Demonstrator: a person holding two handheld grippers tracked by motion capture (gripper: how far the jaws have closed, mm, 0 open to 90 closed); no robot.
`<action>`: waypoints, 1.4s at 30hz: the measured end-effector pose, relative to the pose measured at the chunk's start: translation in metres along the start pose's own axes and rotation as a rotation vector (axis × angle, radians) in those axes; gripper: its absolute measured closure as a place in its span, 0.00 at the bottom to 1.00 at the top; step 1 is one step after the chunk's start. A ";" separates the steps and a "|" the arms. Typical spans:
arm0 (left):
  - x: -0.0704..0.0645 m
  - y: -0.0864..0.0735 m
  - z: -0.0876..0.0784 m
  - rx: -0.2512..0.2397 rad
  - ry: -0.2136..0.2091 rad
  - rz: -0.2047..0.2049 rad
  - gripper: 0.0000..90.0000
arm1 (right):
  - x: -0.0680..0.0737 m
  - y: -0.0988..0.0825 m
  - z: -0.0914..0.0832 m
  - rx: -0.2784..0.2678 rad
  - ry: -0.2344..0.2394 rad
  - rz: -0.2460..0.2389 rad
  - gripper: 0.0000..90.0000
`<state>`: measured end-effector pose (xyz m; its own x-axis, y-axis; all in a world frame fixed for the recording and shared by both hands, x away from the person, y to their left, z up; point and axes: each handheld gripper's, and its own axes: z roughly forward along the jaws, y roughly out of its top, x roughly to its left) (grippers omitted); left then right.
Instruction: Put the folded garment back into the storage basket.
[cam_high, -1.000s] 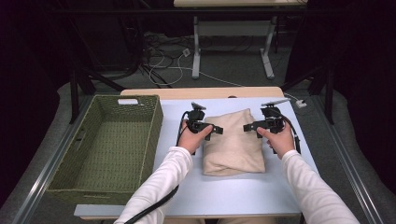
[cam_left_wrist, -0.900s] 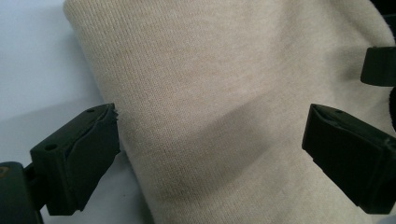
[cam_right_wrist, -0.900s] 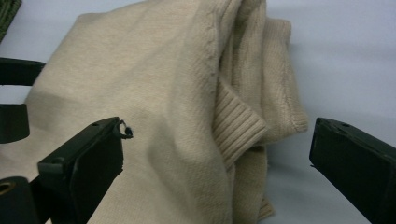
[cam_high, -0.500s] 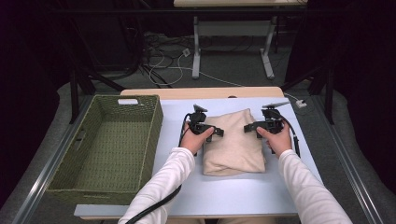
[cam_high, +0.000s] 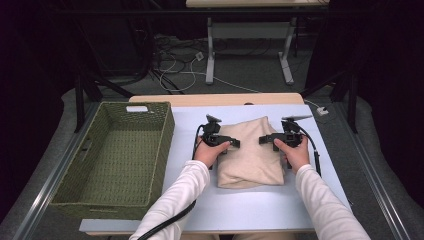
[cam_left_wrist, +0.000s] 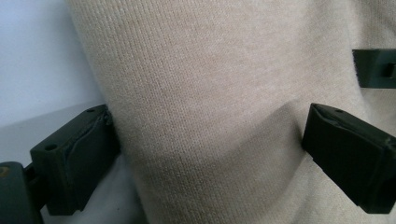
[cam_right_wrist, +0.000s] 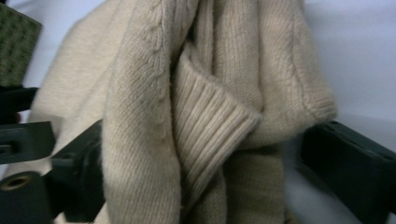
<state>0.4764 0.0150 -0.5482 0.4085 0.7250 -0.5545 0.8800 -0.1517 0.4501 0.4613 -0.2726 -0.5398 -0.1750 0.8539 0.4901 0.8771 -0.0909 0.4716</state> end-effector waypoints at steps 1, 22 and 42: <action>0.001 0.000 0.000 0.002 0.002 0.014 0.04 | -0.001 -0.001 0.000 -0.008 0.019 0.012 0.12; -0.005 -0.003 0.003 -0.008 0.008 0.024 0.06 | 0.005 -0.010 0.003 0.057 0.050 0.010 0.17; -0.004 -0.001 0.001 0.024 -0.018 -0.022 0.30 | 0.007 -0.006 0.001 0.112 0.077 0.074 0.48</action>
<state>0.4745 0.0114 -0.5474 0.3935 0.7159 -0.5767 0.8942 -0.1526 0.4208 0.4549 -0.2661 -0.5399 -0.1380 0.8047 0.5775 0.9327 -0.0906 0.3492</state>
